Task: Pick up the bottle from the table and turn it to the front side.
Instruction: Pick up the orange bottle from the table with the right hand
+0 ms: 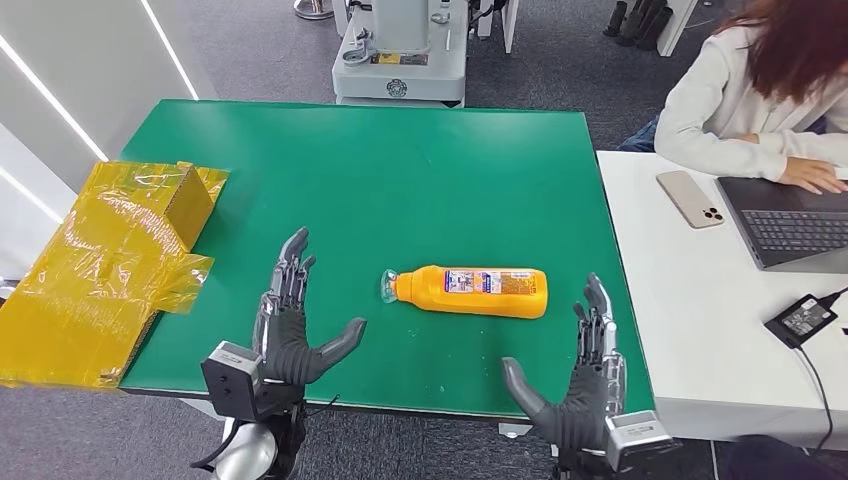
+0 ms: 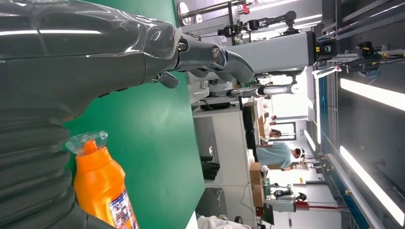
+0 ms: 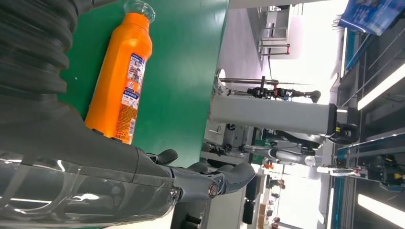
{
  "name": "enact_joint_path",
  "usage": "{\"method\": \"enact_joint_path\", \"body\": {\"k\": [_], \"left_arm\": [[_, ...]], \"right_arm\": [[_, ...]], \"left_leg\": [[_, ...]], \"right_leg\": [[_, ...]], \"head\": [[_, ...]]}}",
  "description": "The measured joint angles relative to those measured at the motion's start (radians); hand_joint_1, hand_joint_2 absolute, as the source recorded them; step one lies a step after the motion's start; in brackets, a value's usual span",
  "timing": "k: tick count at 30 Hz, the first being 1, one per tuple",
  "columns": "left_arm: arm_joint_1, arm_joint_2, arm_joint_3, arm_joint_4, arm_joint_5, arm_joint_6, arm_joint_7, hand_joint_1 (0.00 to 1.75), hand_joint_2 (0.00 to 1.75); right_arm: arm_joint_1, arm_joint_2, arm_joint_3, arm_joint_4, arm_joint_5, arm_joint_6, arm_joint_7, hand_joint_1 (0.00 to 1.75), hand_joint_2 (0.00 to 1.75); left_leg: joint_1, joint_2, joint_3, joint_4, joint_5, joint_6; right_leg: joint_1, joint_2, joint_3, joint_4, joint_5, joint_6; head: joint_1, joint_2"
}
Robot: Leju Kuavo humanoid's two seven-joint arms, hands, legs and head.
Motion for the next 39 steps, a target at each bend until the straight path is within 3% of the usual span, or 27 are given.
{"method": "enact_joint_path", "body": {"k": [4,9,15,23,32,39], "left_arm": [[-0.002,0.0,0.0,0.002,0.0,0.001,0.0,0.0,1.75],[-0.023,-0.01,-0.006,0.02,-0.002,0.0,-0.001,0.0,1.75],[-0.039,-0.008,-0.017,0.036,0.013,-0.003,-0.004,0.0,1.75],[-0.104,0.003,-0.043,0.095,0.073,-0.015,-0.023,0.0,1.75],[-0.138,0.028,-0.056,0.134,0.105,-0.019,-0.024,0.0,1.75],[-0.158,0.044,-0.068,0.169,0.144,-0.028,-0.022,0.0,1.75]], "right_arm": [[-0.006,-0.002,0.003,0.001,0.03,-0.003,0.016,0.0,1.75],[-0.075,-0.006,-0.013,0.034,0.192,0.052,0.097,0.0,1.75],[-0.256,-0.014,-0.051,0.18,0.325,0.13,0.2,0.0,1.75],[-0.503,-0.068,-0.049,0.465,0.352,0.202,0.271,0.0,1.75],[-0.748,-0.108,0.042,0.765,0.291,0.367,0.395,0.0,1.75],[-0.887,-0.149,0.172,0.953,0.341,0.566,0.479,0.0,1.75]], "left_leg": [[0.0,0.0,0.0,0.0,0.0,0.0],[0.0,0.001,0.0,0.0,0.0,0.0],[0.0,0.002,0.001,0.0,0.001,0.0],[0.0,0.001,0.001,0.001,0.002,0.0],[0.0,0.0,0.0,0.001,0.002,0.0],[0.0,0.0,0.0,0.002,0.002,0.0]], "right_leg": [[0.0,0.0,0.0,0.0,0.0,0.0],[0.0,0.0,0.0,0.0,0.001,0.0],[0.0,0.001,0.0,0.0,0.002,0.001],[0.0,0.001,0.001,0.0,0.003,0.001],[0.0,0.001,0.0,0.0,0.003,0.001],[0.0,0.0,0.0,0.0,0.003,0.001]], "head": [[0.0,0.0],[0.0,0.0],[0.0,0.0],[0.0,0.0],[0.0,0.0],[0.0,0.0]]}}
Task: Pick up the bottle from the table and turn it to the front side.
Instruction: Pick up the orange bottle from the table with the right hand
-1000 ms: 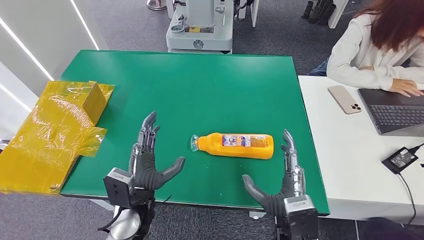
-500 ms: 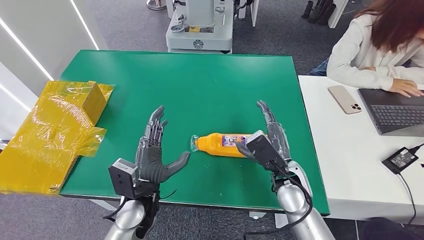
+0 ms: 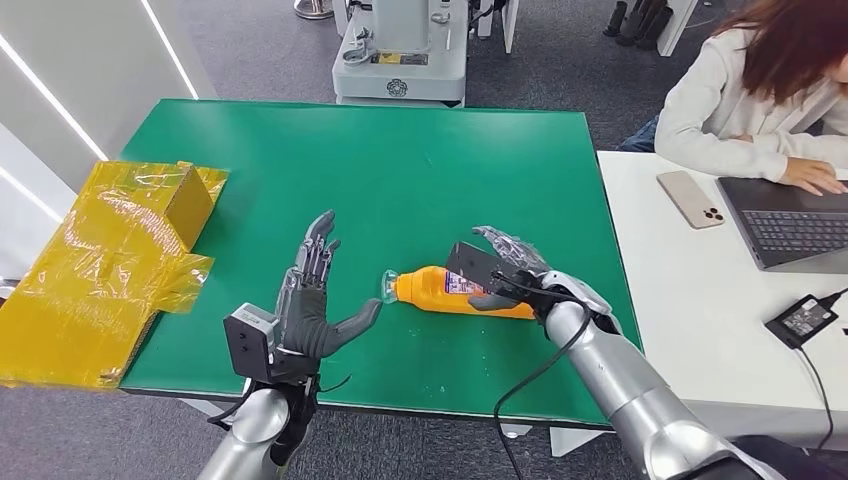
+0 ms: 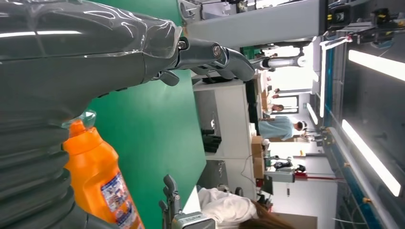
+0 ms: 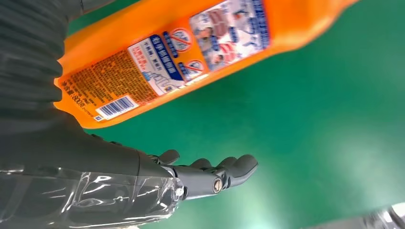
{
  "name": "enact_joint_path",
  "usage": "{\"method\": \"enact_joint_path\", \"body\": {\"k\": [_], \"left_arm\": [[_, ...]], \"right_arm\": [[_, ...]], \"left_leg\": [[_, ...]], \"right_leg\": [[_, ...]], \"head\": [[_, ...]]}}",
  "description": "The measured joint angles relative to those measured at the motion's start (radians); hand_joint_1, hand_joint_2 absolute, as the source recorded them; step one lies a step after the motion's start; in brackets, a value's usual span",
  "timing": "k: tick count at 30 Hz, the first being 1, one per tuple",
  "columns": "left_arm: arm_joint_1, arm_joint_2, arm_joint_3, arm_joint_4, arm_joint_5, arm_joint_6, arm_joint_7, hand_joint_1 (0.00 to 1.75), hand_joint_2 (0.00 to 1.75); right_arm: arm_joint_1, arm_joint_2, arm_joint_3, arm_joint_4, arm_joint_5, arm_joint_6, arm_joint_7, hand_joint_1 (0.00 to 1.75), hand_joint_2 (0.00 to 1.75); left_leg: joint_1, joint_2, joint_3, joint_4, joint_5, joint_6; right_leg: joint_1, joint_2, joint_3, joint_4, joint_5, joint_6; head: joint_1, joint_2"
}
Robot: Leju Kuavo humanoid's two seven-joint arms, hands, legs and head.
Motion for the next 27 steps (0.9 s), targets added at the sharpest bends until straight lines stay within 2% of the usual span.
{"method": "enact_joint_path", "body": {"k": [4,9,13,17,18,21,22,27], "left_arm": [[0.0,0.008,-0.004,0.015,0.018,-0.017,0.003,0.0,1.75],[-0.005,0.009,-0.008,0.039,0.059,-0.062,0.019,0.0,1.75],[-0.021,0.008,-0.008,0.064,0.104,-0.091,0.041,0.0,1.75],[-0.028,0.007,-0.008,0.078,0.128,-0.106,0.054,0.0,1.75],[-0.029,0.007,-0.008,0.08,0.13,-0.107,0.055,0.0,1.75],[-0.029,0.007,-0.008,0.083,0.135,-0.108,0.055,0.0,1.75],[-0.029,0.007,-0.008,0.084,0.136,-0.109,0.055,0.0,1.75],[-0.028,0.007,-0.008,0.089,0.137,-0.109,0.055,0.0,1.75]], "right_arm": [[-0.049,-0.036,0.068,0.062,-0.002,0.073,0.017,0.0,1.75],[-0.074,-0.105,0.162,0.09,-0.037,0.139,0.035,0.0,1.75],[-0.089,-0.147,0.231,0.091,-0.06,0.16,0.047,0.0,1.75],[-0.101,-0.167,0.281,0.091,-0.075,0.167,0.056,0.0,1.75],[-0.104,-0.17,0.29,0.091,-0.076,0.167,0.058,0.17,1.75],[-0.109,-0.177,0.312,0.091,-0.076,0.167,0.058,1.37,1.75],[-0.109,-0.179,0.318,0.091,-0.077,0.165,0.058,1.59,1.75],[-0.107,-0.181,0.343,0.091,-0.076,0.129,0.056,1.58,1.75]], "left_leg": [[0.0,0.0,0.0,0.0,0.0,0.0],[0.0,-0.001,-0.001,0.001,0.0,0.0],[0.0,-0.001,-0.001,0.001,0.0,0.0],[0.0,0.0,0.0,0.001,0.0,0.0],[0.0,0.0,0.0,0.001,0.0,0.0],[0.0,0.0,0.0,0.001,0.0,0.0],[0.0,0.0,0.0,0.001,0.0,0.0],[0.0,0.0,0.0,0.001,0.0,0.0]], "right_leg": [[0.0,0.0,0.0,0.0,0.0,0.0],[0.0,0.0,0.0,0.0,0.0,0.0],[0.0,0.0,0.0,0.0,0.0,0.0],[0.0,0.0,0.0,0.0,0.0,0.0],[0.0,0.0,0.0,0.0,0.0,0.0],[0.0,0.0,0.0,0.0,0.0,0.0],[0.0,0.0,0.0,0.0,0.0,0.0],[0.0,0.0,0.0,0.0,0.0,0.0]], "head": [[0.0,0.0],[0.0,0.0],[0.0,0.0],[0.0,0.0],[0.0,0.0],[0.0,0.0],[0.0,0.0],[0.0,0.0]]}}
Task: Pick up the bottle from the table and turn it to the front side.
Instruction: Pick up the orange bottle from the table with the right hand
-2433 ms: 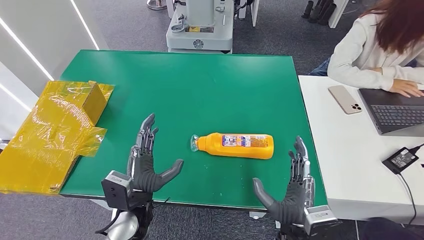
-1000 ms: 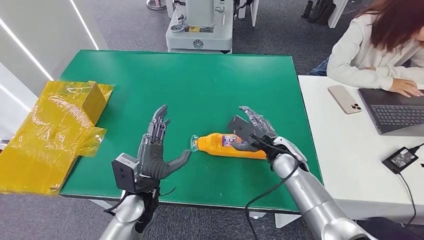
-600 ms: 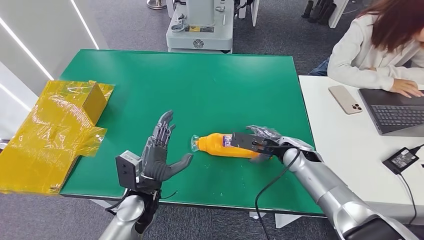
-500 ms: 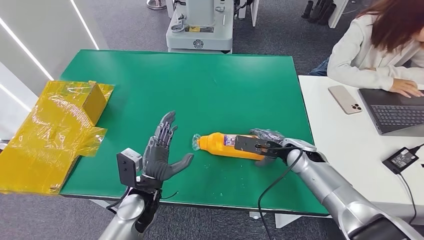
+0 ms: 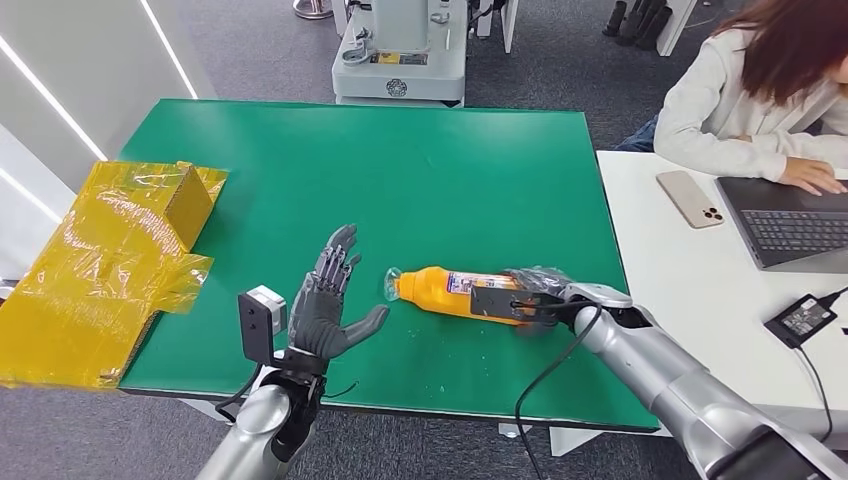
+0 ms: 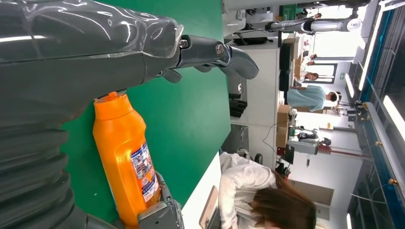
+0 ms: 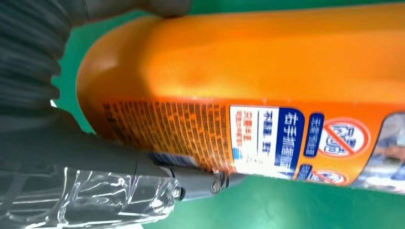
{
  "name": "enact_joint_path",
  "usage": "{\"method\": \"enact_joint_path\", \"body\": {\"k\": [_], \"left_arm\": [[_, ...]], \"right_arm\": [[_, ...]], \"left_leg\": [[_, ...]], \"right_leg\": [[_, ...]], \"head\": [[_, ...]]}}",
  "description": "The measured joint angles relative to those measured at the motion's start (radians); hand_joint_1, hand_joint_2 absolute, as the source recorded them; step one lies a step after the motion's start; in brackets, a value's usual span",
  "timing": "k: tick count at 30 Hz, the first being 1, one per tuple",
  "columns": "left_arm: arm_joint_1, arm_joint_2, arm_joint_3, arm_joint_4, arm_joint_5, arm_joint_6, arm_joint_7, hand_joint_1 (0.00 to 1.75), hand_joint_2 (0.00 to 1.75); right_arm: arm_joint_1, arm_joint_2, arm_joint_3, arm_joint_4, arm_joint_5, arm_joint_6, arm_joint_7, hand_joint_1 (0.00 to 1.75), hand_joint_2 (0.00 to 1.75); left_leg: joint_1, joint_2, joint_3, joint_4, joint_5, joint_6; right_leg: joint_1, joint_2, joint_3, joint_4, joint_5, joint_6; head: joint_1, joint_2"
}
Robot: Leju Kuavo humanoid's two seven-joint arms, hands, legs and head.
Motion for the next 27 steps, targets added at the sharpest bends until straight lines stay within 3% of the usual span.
{"method": "enact_joint_path", "body": {"k": [5,17,23,27], "left_arm": [[0.001,0.0,0.0,0.0,0.0,0.0,0.0,0.0,1.75],[0.012,0.0,0.001,0.006,-0.046,0.036,-0.009,0.0,1.75],[0.017,0.001,0.001,0.006,-0.202,0.21,-0.056,0.0,1.75],[0.014,0.003,0.001,0.008,-0.223,0.261,-0.071,0.0,1.75]], "right_arm": [[0.001,0.0,0.01,0.0,0.0,-0.016,-0.002,1.75,1.75],[0.05,0.002,0.021,-0.011,-0.054,-0.135,-0.049,1.75,1.75],[0.212,0.001,-0.088,-0.143,-0.346,-0.19,-0.194,1.75,1.75],[0.34,0.013,-0.148,-0.288,-0.39,-0.313,-0.274,1.75,1.75]], "left_leg": [[0.0,0.0,0.0,0.0,0.0,0.0],[0.0,0.0,0.001,0.0,0.0,0.0],[0.0,-0.002,0.0,0.0,0.0,0.0],[0.0,-0.003,-0.001,-0.001,0.0,0.0]], "right_leg": [[0.0,0.0,0.0,0.0,0.0,0.0],[0.0,0.0,0.001,0.0,0.0,0.0],[0.0,-0.002,0.001,0.0,0.0,0.0],[0.0,-0.003,0.0,0.0,-0.001,0.001]], "head": [[0.0,0.0],[0.0,0.0],[0.0,0.0],[0.0,0.0]]}}
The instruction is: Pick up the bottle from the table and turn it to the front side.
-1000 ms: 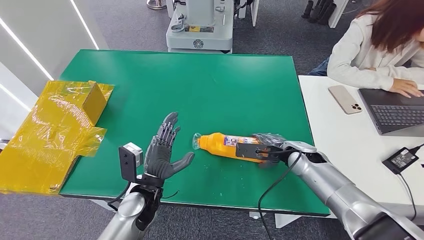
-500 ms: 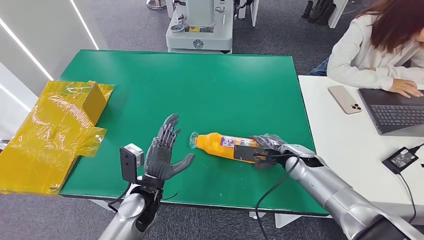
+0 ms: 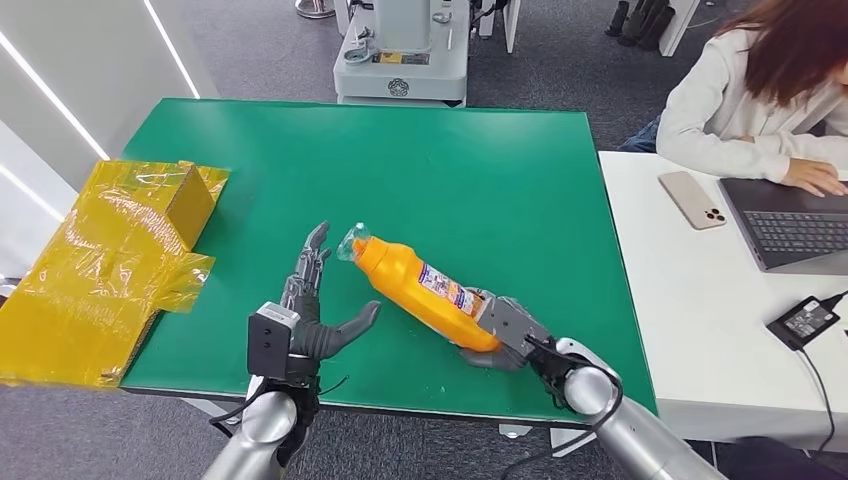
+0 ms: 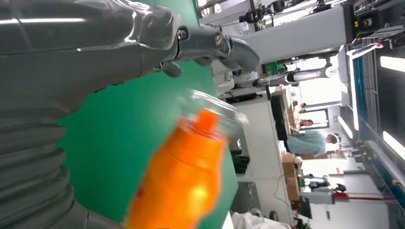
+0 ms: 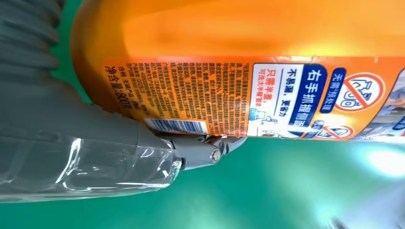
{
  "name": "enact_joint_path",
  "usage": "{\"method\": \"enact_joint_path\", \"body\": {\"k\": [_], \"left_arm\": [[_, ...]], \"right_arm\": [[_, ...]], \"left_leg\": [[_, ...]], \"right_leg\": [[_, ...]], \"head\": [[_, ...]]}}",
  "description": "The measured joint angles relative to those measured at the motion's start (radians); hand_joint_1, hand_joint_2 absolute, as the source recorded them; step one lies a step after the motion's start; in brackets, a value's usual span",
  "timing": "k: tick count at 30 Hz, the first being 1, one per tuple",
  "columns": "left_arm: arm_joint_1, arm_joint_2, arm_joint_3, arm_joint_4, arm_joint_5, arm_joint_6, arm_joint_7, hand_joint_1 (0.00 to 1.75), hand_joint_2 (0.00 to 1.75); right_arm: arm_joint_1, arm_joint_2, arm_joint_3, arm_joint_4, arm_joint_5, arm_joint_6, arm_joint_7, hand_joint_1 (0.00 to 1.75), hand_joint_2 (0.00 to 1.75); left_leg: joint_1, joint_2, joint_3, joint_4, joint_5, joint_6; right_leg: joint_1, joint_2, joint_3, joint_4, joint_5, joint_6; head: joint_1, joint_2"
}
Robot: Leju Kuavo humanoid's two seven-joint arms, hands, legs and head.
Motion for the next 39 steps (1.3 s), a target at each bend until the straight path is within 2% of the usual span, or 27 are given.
{"method": "enact_joint_path", "body": {"k": [4,7,12,15,18,22,25,32,39], "left_arm": [[0.002,0.008,0.0,0.0,-0.076,0.066,-0.016,0.0,1.75],[0.003,0.013,0.0,0.002,-0.079,0.069,-0.016,0.0,1.75],[0.003,0.016,0.001,0.01,-0.056,0.048,-0.011,0.0,1.75],[0.002,0.017,0.005,0.016,0.036,-0.077,0.039,0.0,1.75],[-0.01,0.019,0.007,0.025,0.159,-0.308,0.108,0.0,1.75],[-0.051,0.024,0.007,0.027,0.356,-0.622,0.23,0.0,1.75],[-0.072,0.029,0.007,0.027,0.522,-0.772,0.321,0.0,1.75],[-0.095,0.041,0.007,0.039,0.637,-0.832,0.369,0.0,1.75],[-0.111,0.035,0.006,0.056,0.662,-0.832,0.376,0.0,1.75]], "right_arm": [[0.124,0.01,-0.039,-0.167,0.125,-0.202,-0.038,1.75,1.75],[0.185,0.016,-0.064,-0.253,0.155,-0.24,-0.042,1.75,1.75],[0.238,0.022,-0.103,-0.334,0.174,-0.243,-0.043,1.75,1.75],[0.263,0.04,-0.133,-0.36,0.216,-0.223,-0.031,1.75,1.75],[0.271,0.058,-0.154,-0.363,0.24,-0.191,-0.026,1.75,1.75],[0.267,0.066,-0.173,-0.326,0.234,-0.167,-0.064,1.75,1.75],[0.26,0.075,-0.181,-0.287,0.237,-0.167,-0.085,1.75,1.75],[0.251,0.108,-0.191,-0.246,0.256,-0.173,-0.079,1.75,1.75],[0.259,0.132,-0.196,-0.24,0.285,-0.189,-0.062,1.75,1.75]], "left_leg": [[0.0,0.0,-0.001,0.0,-0.001,0.0],[0.0,0.0,-0.001,0.0,-0.001,0.0],[0.0,0.0,-0.001,0.0,-0.001,0.0],[0.0,0.0,0.0,0.0,-0.001,0.0],[0.0,0.0,0.0,0.0,-0.001,0.0],[0.0,0.0,0.0,0.0,-0.001,0.0],[0.0,0.001,0.0,0.0,-0.001,0.0],[0.0,0.001,0.0,0.0,-0.001,0.0],[0.0,0.001,0.0,0.0,-0.001,0.0]], "right_leg": [[0.0,0.0,0.0,0.0,-0.001,0.0],[0.0,0.0,-0.001,0.0,-0.001,0.0],[0.0,0.0,0.0,0.0,-0.001,0.0],[0.0,0.0,0.0,0.0,-0.001,0.0],[0.0,0.0,-0.001,0.0,-0.001,0.0],[0.0,0.0,0.0,0.0,0.0,0.0],[0.0,0.001,0.0,0.0,0.0,0.0],[0.0,0.001,-0.001,0.0,0.0,0.0],[0.0,0.001,-0.001,0.0,0.0,0.0]], "head": [[0.0,0.0],[0.0,0.0],[0.0,0.0],[0.0,0.0],[0.0,0.0],[0.0,0.0],[0.0,0.0],[0.0,0.0],[0.0,0.0]]}}
